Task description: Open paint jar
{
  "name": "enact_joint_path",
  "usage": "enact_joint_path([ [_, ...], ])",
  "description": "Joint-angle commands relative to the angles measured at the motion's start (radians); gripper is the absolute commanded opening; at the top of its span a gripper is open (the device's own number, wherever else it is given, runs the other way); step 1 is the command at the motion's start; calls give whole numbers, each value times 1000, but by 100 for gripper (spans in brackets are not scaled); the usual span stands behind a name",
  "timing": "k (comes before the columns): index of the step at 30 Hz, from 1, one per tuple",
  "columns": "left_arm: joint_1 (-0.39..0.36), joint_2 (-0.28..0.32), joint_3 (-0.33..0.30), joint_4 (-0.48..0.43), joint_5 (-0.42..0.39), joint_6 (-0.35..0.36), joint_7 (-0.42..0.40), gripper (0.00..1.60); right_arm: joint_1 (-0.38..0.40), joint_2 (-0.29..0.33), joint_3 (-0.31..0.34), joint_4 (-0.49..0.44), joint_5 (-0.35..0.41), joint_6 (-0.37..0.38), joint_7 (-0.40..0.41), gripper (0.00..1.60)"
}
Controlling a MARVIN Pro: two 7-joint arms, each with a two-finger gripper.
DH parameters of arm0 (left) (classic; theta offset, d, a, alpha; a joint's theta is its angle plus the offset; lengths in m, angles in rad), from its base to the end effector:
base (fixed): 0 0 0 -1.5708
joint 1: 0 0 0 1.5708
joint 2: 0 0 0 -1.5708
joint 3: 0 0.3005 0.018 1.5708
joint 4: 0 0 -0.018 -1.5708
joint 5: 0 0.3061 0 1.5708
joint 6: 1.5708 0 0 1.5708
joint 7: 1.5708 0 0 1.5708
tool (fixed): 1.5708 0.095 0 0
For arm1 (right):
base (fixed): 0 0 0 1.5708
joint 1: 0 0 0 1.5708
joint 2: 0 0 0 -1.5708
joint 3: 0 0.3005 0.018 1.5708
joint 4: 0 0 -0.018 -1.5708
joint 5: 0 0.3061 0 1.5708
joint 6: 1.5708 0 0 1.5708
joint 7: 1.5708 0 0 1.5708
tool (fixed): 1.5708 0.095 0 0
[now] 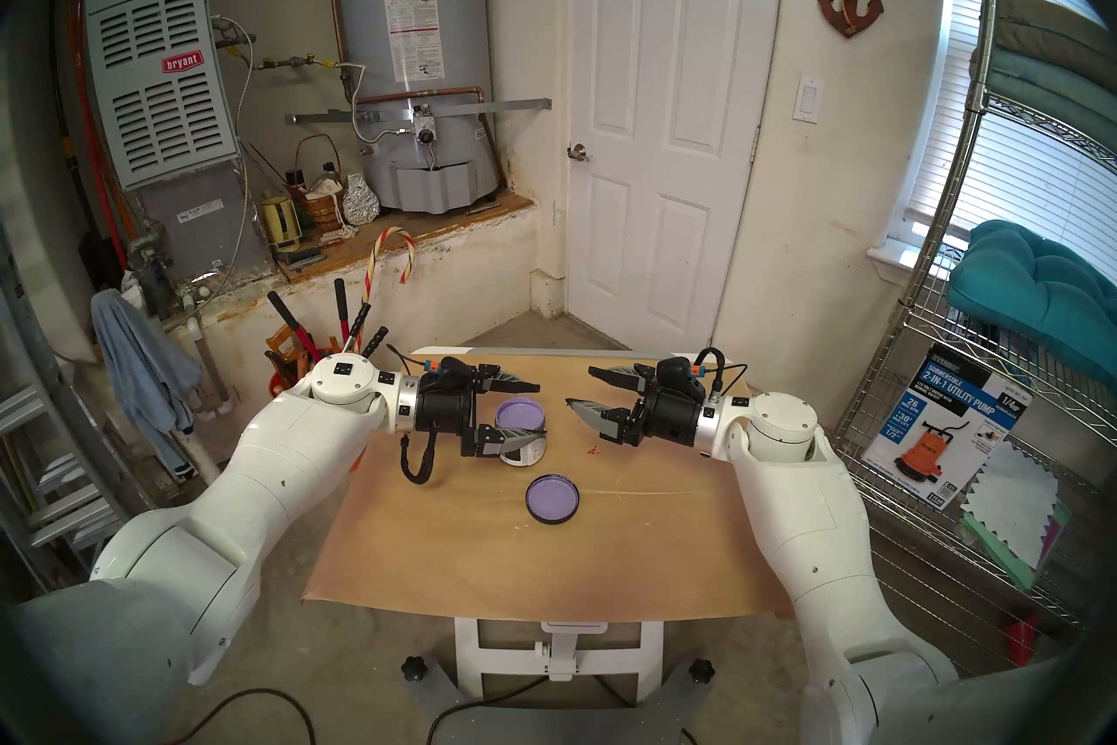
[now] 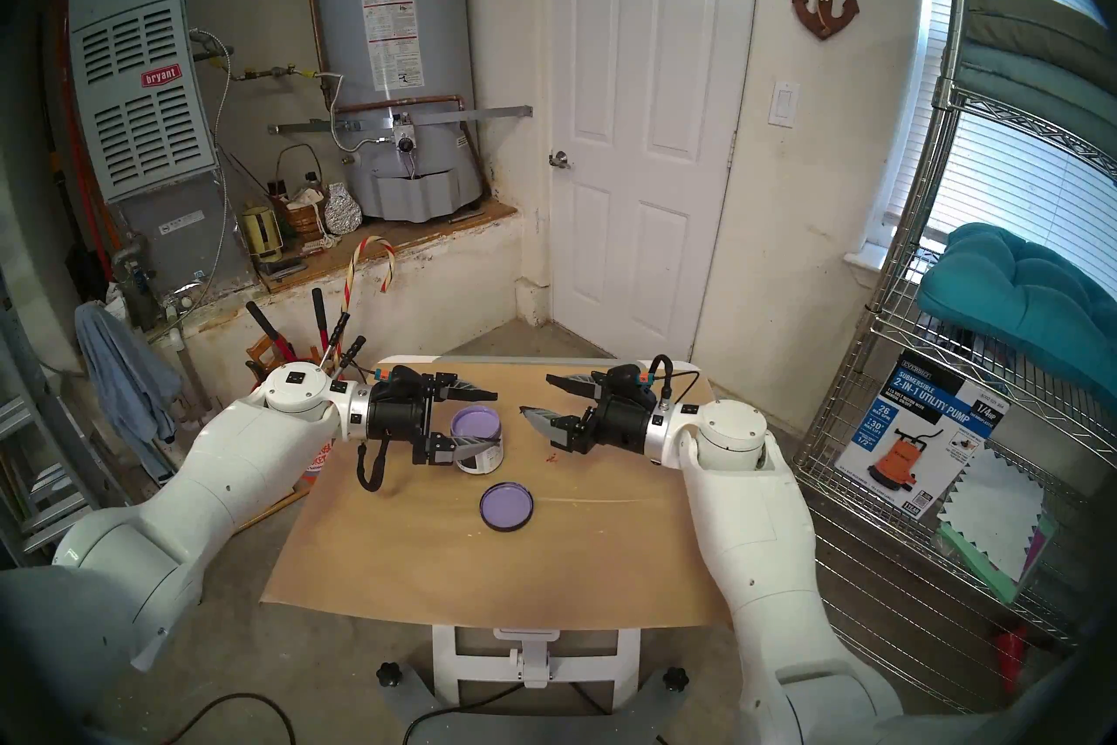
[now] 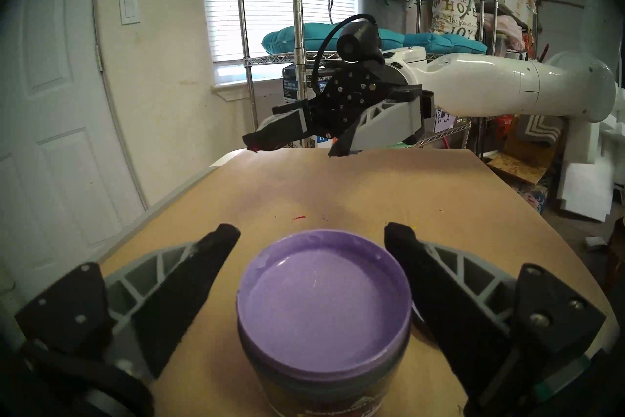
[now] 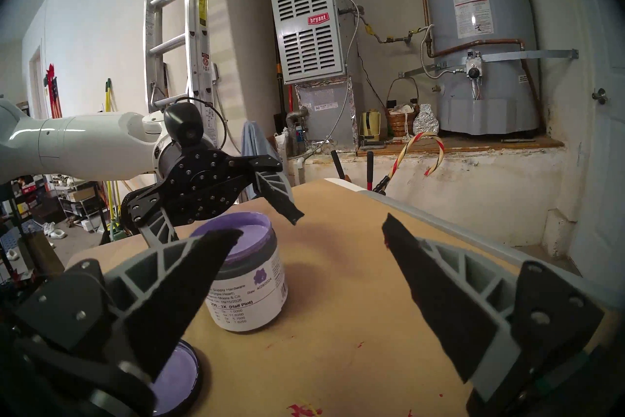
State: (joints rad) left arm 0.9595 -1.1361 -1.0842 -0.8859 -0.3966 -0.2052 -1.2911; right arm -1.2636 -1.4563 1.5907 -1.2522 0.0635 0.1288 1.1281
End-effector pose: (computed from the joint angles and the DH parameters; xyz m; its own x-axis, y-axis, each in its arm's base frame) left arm 0.4847 0.0193 -0.3134 -0.0211 -0.2210 0.9750 -0.9850 -0.1624 -0.0582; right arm 0.4577 0.0300 -0.3082 0.1378 0.0317 0.9900 0.8704 -0.4808 -0.1057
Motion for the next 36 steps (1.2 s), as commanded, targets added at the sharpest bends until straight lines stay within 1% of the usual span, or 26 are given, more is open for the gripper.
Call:
enact_joint_path([
  [1,-11,-1,-21,-30,-16,-8,11,160,37,-34,19,0,7,-12,-54,160],
  [6,-5,-4,-50,-44,-43,-17,20,160,57,-46,33,14,6,-13,-94,160],
  [10,6,2,-86,-77,-59,-42,59,160,65,-65,53,12,6,-8,-150,160],
  [14,22,5,-133,-108,-50,-87,161,160,63,-85,61,-10,-5,-17,-211,160],
  [15,23,0,-152,-110,-55,-95,175,160,60,-91,58,-21,-19,-21,-241,160],
  [16,25,4,-156,-121,-54,-97,193,160,61,-98,56,-26,-27,-17,-262,160],
  [17,24,9,-163,-129,-39,-108,211,160,64,-100,52,-28,-35,-21,-275,160],
  [18,29,5,-182,-134,-50,-114,231,160,65,-105,51,-31,-40,-22,-292,160],
  [19,22,-3,-208,-123,-67,-106,249,160,72,-109,53,-27,-40,-12,-305,160],
  [21,21,0,-221,-127,-54,-110,292,160,82,-123,53,-39,-53,-14,-344,160],
  [22,25,-4,-229,-125,-57,-106,302,160,89,-129,52,-45,-60,-11,-359,160],
  [23,35,-12,-237,-126,-55,-113,334,160,96,-137,52,-53,-64,-9,-377,160],
  [25,42,-25,-247,-122,-54,-118,358,160,108,-147,51,-66,-72,-6,-402,160],
  [26,51,-36,-255,-126,-52,-125,391,160,112,-153,47,-74,-83,-3,-425,160],
  [27,53,-49,-266,-122,-61,-133,396,160,117,-154,44,-77,-90,-4,-436,160],
  [28,59,-59,-271,-126,-58,-139,428,160,119,-160,43,-82,-99,2,-456,160],
  [29,59,-68,-279,-125,-60,-144,433,160,122,-160,40,-84,-105,4,-463,160],
  [36,93,-134,-323,-131,-48,-179,571,160,117,-191,46,-115,-149,23,-581,160],
])
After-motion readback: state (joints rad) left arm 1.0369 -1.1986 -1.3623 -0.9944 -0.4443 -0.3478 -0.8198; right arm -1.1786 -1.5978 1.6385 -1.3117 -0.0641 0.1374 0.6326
